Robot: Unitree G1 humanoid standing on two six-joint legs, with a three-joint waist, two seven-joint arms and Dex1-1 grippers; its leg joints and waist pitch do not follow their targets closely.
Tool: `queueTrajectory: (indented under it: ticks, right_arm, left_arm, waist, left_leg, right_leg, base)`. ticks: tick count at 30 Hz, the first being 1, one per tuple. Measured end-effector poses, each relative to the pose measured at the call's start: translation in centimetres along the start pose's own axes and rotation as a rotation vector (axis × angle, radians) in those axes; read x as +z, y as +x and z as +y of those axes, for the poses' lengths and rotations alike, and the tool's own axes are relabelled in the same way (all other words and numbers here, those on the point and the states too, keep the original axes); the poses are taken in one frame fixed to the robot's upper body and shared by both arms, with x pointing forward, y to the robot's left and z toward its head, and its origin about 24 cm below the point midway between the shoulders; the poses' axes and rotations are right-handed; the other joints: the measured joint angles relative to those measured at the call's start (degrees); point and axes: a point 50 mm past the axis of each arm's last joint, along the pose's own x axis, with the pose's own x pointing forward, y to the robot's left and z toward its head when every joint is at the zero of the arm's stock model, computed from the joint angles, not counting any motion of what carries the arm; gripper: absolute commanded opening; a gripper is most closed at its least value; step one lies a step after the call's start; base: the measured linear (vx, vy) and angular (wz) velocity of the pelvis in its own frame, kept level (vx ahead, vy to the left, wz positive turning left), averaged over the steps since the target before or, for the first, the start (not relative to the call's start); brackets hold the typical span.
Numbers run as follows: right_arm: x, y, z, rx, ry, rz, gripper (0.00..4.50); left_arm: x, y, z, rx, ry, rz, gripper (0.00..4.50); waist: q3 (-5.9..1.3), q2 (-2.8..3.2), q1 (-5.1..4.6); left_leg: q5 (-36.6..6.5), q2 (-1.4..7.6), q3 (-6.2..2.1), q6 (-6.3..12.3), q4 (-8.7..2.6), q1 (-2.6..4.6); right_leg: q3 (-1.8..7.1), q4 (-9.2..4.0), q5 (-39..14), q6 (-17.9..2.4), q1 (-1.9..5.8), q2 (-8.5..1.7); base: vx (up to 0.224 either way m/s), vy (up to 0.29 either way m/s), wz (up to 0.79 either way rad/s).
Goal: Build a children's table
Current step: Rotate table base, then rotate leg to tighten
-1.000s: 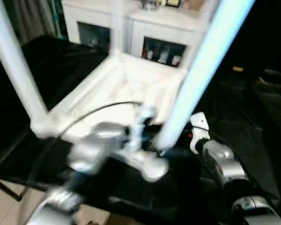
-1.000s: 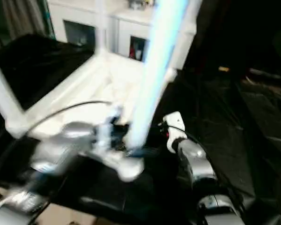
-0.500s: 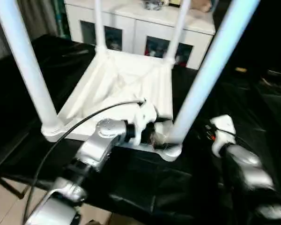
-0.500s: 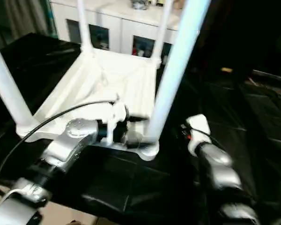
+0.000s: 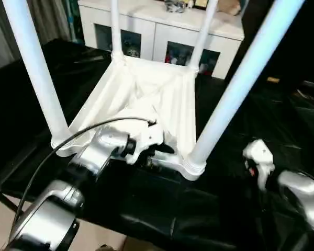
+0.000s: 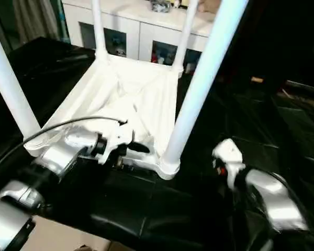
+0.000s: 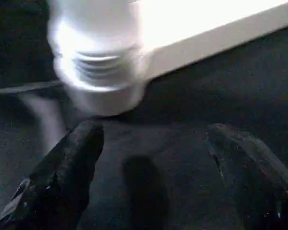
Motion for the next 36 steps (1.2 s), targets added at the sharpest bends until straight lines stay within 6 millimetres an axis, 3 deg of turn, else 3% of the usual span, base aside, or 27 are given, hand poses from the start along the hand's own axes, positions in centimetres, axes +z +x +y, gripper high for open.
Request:
queueTrajectory:
  ticks: [3,6,10,27,36]
  right_arm:
    - [0.4,-0.5,1.0,0.082,0.0,0.023,3.87]
    - [0.7,-0.7,1.6,0.126,0.003,0.032,3.87]
    - [1.2,-0.9,1.7,0.136,-0.001,0.037,3.87]
    - [1.2,-1.1,2.1,0.143,0.024,0.056,3.87]
    - [1.2,-1.1,2.0,0.128,0.023,0.056,3.87]
  left_arm:
    - [-0.3,0.3,0.0,-0.026,-0.012,0.012,2.89]
    - [-0.7,0.3,0.1,-0.04,-0.024,0.033,2.55]
    - [-0.7,0.3,0.4,-0.041,-0.02,0.052,2.41]
    - [-0.6,0.4,1.2,-0.056,-0.006,0.118,1.02]
    - [-0.6,0.5,1.2,-0.09,0.034,0.181,0.43]
  waist:
    - [0.03,0.07,0.55]
    - [0.03,0.07,0.71]
    - [-0.01,0.15,0.82]
    - [-0.03,0.39,1.17]
    - [-0.18,0.91,1.11]
  left_leg:
    - [0.0,0.01,0.01,0.0,0.0,0.02]
    - [0.0,0.05,-0.02,0.0,0.0,0.04]
    - [0.0,0.06,-0.1,0.0,0.0,0.1]
    - [0.0,0.06,-0.18,0.0,0.0,0.09]
    - [0.0,0.06,-0.2,-0.01,-0.04,0.13]
  right_leg:
    - [-0.01,0.0,0.0,0.0,0.01,-0.01]
    - [0.01,0.01,0.0,0.0,0.02,-0.03]
    - [0.02,0.02,0.0,0.0,0.08,-0.06]
    - [0.01,-0.01,0.0,0.0,0.08,-0.06]
    - [0.0,-0.01,0.0,0.0,0.09,-0.05]
  base:
    - [0.0,0.0,0.0]
    - [0.0,0.0,0.0]
    - [0.0,0.0,0.0]
    - [0.0,0.0,0.0]
    - [0.0,0.0,0.0]
